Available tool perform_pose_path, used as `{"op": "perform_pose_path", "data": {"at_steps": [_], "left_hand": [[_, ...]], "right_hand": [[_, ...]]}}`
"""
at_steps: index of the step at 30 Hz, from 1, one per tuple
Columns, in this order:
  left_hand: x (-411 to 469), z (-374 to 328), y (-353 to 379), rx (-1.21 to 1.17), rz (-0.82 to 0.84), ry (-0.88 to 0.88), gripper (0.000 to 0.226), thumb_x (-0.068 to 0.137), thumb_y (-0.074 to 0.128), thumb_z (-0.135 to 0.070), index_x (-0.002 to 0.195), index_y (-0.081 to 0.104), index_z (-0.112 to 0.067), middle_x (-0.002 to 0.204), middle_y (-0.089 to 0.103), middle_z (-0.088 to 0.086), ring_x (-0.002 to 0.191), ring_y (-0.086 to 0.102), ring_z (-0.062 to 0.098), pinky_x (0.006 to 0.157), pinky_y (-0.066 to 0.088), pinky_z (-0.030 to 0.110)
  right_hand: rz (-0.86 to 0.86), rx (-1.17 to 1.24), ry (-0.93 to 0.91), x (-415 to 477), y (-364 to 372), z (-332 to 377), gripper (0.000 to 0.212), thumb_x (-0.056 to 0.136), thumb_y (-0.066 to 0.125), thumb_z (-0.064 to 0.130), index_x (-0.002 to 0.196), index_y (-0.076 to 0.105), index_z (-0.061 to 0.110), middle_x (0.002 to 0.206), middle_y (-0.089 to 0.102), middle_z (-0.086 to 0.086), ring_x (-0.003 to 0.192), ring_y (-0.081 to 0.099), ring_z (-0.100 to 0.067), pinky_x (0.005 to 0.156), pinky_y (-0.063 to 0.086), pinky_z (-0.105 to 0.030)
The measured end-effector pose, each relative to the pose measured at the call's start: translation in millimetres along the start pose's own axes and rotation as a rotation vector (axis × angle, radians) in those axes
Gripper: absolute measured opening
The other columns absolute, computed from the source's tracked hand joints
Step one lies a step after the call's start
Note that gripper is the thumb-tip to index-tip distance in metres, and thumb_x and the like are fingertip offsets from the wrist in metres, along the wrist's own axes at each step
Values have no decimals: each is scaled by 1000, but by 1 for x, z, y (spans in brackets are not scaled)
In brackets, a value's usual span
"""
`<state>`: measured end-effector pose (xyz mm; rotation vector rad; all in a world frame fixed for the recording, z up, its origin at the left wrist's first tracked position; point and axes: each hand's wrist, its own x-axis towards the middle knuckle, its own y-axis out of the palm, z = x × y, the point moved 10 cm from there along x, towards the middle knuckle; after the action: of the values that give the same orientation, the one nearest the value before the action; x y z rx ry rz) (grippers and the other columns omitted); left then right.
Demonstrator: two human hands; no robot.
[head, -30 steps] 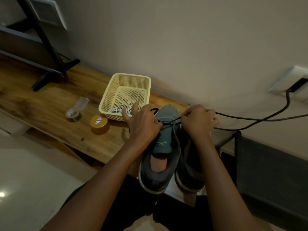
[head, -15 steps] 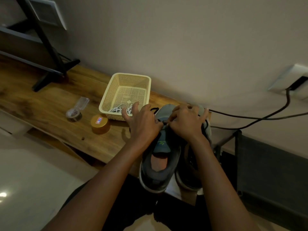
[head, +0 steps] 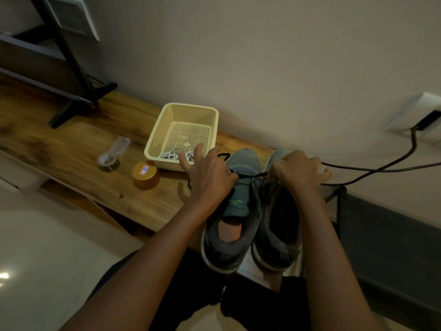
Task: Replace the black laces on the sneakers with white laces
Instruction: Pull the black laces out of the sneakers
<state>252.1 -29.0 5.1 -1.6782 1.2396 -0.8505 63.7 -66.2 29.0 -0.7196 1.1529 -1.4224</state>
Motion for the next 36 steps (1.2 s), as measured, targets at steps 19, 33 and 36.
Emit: {"op": "perform_pose_path", "data": {"at_steps": [19, 33, 36], "left_hand": [[7, 22, 15, 118, 183, -2, 19, 91, 56, -40, 106, 65, -33, 154, 24, -1, 144, -2, 30, 109, -11, 60], [5, 15, 10, 71, 198, 13, 25, 75, 65, -56, 80, 66, -32, 154, 22, -11, 145, -3, 23, 108, -12, 60], [6, 11, 7, 112, 139, 1, 36, 76, 65, -58, 88, 71, -25, 150, 32, -12, 145, 1, 22, 108, -10, 61]], "right_hand": [[33, -194, -535, -22, 52, 64, 13, 86, 63, 28, 95, 72, 27, 134, 48, 1, 134, 21, -31, 111, 1, -61], [-44, -199, -536, -20, 53, 68, 16, 88, 57, 20, 95, 70, 17, 129, 51, 0, 133, 24, -30, 111, 2, -57], [-49, -209, -535, -20, 54, 67, 18, 89, 55, 22, 96, 70, 15, 129, 49, -1, 132, 24, -32, 111, -2, -59]]}}
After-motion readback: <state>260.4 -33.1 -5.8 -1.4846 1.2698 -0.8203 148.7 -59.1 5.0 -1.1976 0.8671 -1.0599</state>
